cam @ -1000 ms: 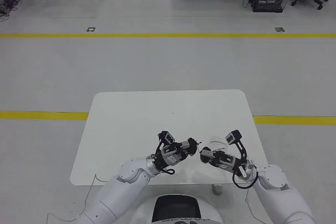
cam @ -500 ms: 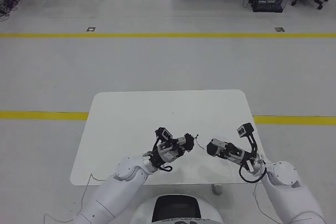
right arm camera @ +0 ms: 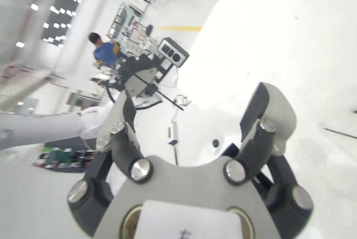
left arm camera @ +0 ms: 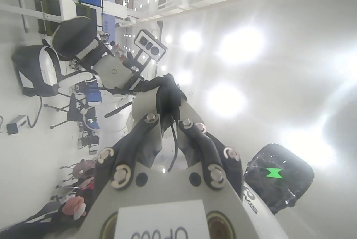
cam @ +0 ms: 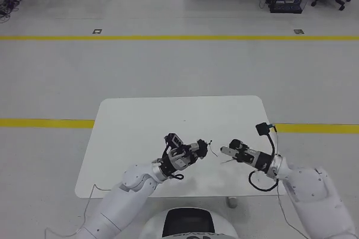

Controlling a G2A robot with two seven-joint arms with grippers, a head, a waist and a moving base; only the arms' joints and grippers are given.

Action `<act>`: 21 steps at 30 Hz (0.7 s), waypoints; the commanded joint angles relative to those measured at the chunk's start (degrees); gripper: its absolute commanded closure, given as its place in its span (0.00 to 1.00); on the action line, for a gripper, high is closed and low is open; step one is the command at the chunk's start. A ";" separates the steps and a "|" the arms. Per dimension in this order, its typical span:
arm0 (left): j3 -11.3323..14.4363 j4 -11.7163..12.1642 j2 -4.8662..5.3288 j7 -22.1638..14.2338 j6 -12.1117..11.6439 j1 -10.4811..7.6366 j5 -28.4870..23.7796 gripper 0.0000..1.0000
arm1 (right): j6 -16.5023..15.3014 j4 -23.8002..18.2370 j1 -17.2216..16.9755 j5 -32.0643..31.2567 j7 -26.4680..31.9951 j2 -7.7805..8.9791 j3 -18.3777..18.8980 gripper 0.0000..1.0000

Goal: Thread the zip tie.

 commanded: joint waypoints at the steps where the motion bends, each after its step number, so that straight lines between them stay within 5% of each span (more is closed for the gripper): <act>1: -0.89 -0.73 0.35 0.09 2.26 0.16 -0.01 1.00 | 0.00 -1.76 -0.14 -5.29 -2.62 0.66 -1.18 0.00; 6: -1.94 -1.92 0.96 0.16 6.13 0.17 1.24 1.00 | 0.00 -4.86 -0.17 -13.19 -7.89 2.73 -4.22 0.00; 8: -1.84 -2.53 1.10 -1.00 3.53 -0.28 4.52 1.00 | 0.00 -4.86 -0.17 -13.19 -7.89 2.73 -4.22 0.00; 13: -1.84 -2.53 1.10 -1.00 3.53 -0.28 4.52 1.00 | 0.00 -4.86 -0.17 -13.19 -7.89 2.73 -4.22 0.00; 21: -1.23 -1.97 1.16 -0.18 9.68 -1.09 0.82 1.00 | 0.00 -6.28 2.18 -13.22 -6.09 3.77 -6.85 0.00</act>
